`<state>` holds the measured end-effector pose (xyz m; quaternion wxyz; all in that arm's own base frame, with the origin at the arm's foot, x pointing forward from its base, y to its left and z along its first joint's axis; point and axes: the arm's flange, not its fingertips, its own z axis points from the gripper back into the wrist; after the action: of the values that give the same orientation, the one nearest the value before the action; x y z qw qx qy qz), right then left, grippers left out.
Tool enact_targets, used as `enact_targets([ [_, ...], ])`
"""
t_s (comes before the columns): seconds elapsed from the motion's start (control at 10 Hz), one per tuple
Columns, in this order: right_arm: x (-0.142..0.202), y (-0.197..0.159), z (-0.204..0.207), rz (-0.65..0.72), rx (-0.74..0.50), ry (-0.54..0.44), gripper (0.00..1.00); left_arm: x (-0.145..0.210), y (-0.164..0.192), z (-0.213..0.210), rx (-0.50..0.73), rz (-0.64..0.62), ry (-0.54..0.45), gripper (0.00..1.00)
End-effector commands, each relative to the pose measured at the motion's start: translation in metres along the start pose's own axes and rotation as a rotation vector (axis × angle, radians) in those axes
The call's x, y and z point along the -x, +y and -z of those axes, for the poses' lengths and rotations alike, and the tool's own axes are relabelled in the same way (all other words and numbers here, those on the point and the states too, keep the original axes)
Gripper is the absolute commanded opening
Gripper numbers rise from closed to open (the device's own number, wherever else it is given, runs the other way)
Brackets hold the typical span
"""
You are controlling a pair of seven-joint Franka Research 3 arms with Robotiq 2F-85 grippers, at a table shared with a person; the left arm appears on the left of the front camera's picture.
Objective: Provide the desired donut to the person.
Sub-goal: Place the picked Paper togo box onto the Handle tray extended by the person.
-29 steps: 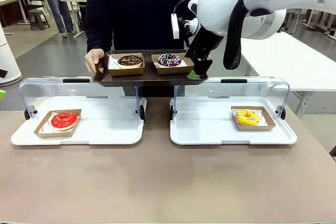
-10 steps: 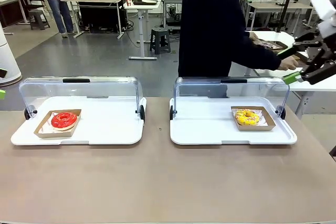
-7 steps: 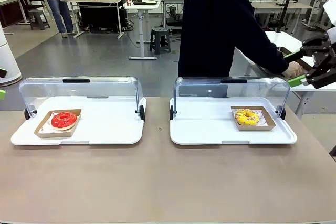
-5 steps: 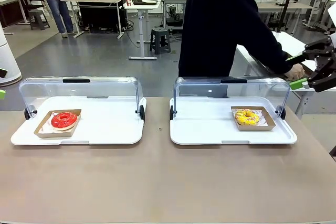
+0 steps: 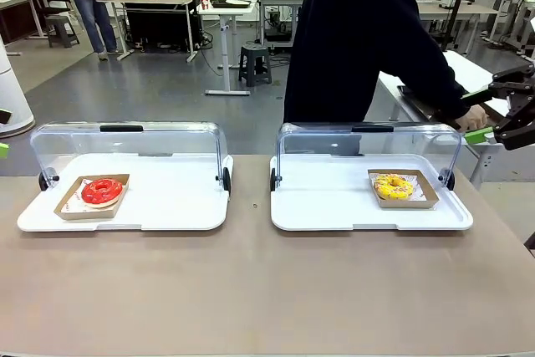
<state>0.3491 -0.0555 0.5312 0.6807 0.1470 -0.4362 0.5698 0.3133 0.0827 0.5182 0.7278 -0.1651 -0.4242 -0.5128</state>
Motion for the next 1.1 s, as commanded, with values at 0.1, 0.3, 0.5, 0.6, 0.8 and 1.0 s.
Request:
enact_targets([
  [0.1,0.003,-0.008,0.002,0.055,0.04,0.051,1.0,0.0,0.0,0.0,0.002,0.0,-0.01,1.0],
  [0.3,-0.004,-0.01,0.003,0.024,0.042,0.017,1.0,0.0,0.0,0.0,0.002,0.0,-0.01,1.0],
  [0.5,0.006,-0.005,-0.002,0.027,0.025,0.036,1.0,0.0,0.0,0.0,0.002,0.0,-0.01,1.0],
  [0.6,0.006,-0.005,-0.002,0.027,0.025,0.036,1.0,0.0,0.0,0.0,0.002,0.0,-0.01,1.0],
  [0.8,0.006,-0.005,-0.002,0.027,0.025,0.036,1.0,0.0,0.0,0.0,0.002,0.0,-0.01,1.0],
  [1.0,0.006,-0.005,-0.002,0.027,0.025,0.036,1.0,0.0,0.0,0.0,0.002,0.0,-0.01,1.0],
])
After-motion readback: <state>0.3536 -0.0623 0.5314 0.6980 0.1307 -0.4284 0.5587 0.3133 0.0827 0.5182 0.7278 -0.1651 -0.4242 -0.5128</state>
